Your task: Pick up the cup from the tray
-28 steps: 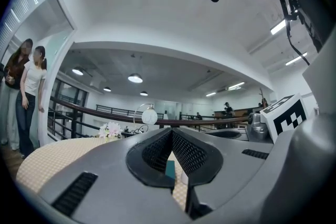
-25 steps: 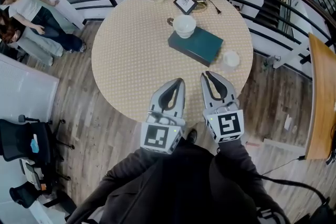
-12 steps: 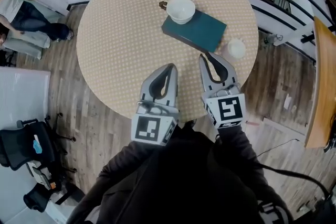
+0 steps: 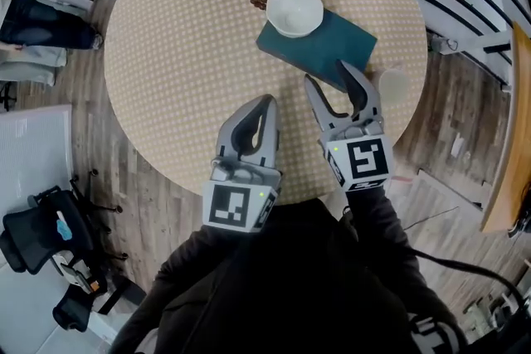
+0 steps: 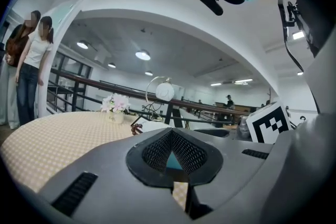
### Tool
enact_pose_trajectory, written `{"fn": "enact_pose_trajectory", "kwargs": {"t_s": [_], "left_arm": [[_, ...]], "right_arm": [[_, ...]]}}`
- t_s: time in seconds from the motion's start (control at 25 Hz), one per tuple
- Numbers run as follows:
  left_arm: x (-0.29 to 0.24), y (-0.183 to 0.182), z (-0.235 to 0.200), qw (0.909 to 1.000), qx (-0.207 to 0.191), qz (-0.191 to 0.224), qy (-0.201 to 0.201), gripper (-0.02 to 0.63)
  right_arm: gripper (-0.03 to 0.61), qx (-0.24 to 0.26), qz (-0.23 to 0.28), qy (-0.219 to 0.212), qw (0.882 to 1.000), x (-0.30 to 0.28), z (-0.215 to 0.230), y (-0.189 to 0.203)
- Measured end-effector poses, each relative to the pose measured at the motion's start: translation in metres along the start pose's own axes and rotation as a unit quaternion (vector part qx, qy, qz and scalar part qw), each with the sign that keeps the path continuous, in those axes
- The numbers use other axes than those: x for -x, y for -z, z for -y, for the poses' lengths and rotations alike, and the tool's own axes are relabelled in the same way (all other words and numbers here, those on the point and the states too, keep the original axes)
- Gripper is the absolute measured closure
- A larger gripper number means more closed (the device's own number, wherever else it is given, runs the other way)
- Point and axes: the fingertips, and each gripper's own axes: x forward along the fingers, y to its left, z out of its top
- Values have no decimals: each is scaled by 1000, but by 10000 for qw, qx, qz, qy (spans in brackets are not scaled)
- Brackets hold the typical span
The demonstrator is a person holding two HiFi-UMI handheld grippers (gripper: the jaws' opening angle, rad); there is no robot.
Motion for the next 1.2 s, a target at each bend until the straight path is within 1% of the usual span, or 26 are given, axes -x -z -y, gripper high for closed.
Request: {"fn": "enact_pose_trajectory", "kwargs": {"t_s": [0.12, 0.36, 0.48, 0.56, 0.64, 0.72, 0.88, 1.0, 1.2], "left_arm": [[-9, 14, -15, 9997, 110, -220, -64, 611], [-33, 38, -45, 9978, 320, -518, -274, 611], [-40, 52, -56, 9959, 443, -693, -363, 611], [-44, 61, -64, 9947, 521, -786, -412, 611], [-46, 68, -69, 9937, 584, -850, -441, 611], [-49, 72, -72, 9930, 621, -896, -452, 611], [-52, 78, -80, 9919, 668, -977, -455, 611], [-53, 82, -83, 9910, 714, -1030, -474, 611], [-59, 88, -87, 9902, 726, -1122, -412, 611]], "right_arm": [[369, -22, -157, -17, 9999, -20, 2, 12], [306, -74, -195, 16, 9998, -62, 23, 22], [228, -93, -155, -29, 9998, -79, 31, 23], [182, -116, -184, -149, 9997, -89, 30, 24], [148, -109, -260, -290, 9992, -99, 26, 28], [123, -125, -306, -327, 9989, -108, 25, 32], [114, -194, -252, -235, 9992, -119, 32, 29], [112, -128, -192, -236, 9995, -126, 35, 24], [112, 87, -209, -483, 9986, -138, 29, 20]]}}
